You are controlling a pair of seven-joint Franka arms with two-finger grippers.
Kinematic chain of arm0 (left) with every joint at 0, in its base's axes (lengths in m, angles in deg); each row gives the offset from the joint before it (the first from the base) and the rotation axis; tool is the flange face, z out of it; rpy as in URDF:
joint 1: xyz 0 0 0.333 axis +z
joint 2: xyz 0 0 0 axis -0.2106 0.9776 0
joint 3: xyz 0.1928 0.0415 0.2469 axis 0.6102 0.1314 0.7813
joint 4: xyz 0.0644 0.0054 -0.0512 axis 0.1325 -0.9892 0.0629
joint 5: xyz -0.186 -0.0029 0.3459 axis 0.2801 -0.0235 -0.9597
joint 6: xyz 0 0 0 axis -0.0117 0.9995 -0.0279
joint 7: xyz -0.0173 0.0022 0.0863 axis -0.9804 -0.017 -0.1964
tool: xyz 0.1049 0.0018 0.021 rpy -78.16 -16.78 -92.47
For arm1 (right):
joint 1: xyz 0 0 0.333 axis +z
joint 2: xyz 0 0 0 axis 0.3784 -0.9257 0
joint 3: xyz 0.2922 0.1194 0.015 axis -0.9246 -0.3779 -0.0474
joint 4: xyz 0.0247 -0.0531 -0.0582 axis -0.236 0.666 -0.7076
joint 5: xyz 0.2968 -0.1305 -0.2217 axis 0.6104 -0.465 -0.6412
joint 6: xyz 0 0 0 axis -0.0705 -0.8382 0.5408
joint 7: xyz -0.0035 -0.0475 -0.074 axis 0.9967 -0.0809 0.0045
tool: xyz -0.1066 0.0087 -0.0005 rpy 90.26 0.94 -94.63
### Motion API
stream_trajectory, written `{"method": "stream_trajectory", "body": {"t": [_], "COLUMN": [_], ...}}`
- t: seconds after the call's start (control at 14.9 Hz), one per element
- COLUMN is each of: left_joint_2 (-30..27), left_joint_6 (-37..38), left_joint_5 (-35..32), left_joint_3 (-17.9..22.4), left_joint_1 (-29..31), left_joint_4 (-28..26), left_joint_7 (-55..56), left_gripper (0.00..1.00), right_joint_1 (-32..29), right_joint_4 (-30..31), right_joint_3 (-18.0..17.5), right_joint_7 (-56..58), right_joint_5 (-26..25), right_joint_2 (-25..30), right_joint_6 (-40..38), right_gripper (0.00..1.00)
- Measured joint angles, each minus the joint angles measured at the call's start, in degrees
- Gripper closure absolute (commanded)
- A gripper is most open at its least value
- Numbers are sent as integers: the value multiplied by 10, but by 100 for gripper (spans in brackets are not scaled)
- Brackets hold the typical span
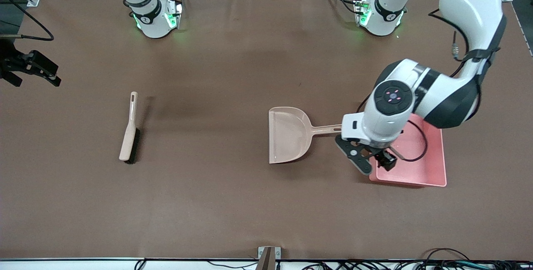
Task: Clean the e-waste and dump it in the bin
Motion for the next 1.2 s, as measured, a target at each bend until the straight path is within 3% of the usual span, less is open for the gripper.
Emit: {"method": "stream_trajectory", "body": {"t": [0.13, 0.2, 0.47, 0.67, 1.0, 1.2], "left_joint_2": [-30, -53, -162, -228, -320, -353], "left_joint_6": [2, 4, 11, 16, 43, 93], "left_joint_5": [21, 51, 237, 314, 345, 363], "left_joint_3": [15, 44, 230, 347, 426, 444], "left_joint_1": [-7, -19, -89, -150, -165, -165], "left_joint_4": [1, 1, -7, -33, -88, -99], "left_joint_7": [41, 51, 53, 54, 50, 60], "left_gripper": [0, 0, 0, 0, 0, 0], "right_joint_1": [0, 0, 0, 0, 0, 0], "right_joint_4": [0, 0, -1, -1, -1, -1], "right_joint_3": [0, 0, 0, 0, 0, 0], "right_joint_7": [0, 0, 0, 0, 0, 0], "right_joint_5": [0, 0, 0, 0, 0, 0], "right_joint_2": [0, 0, 0, 0, 0, 0], "right_joint_6": [0, 1, 1, 1, 1, 1], "right_gripper": [0, 0, 0, 0, 0, 0]}}
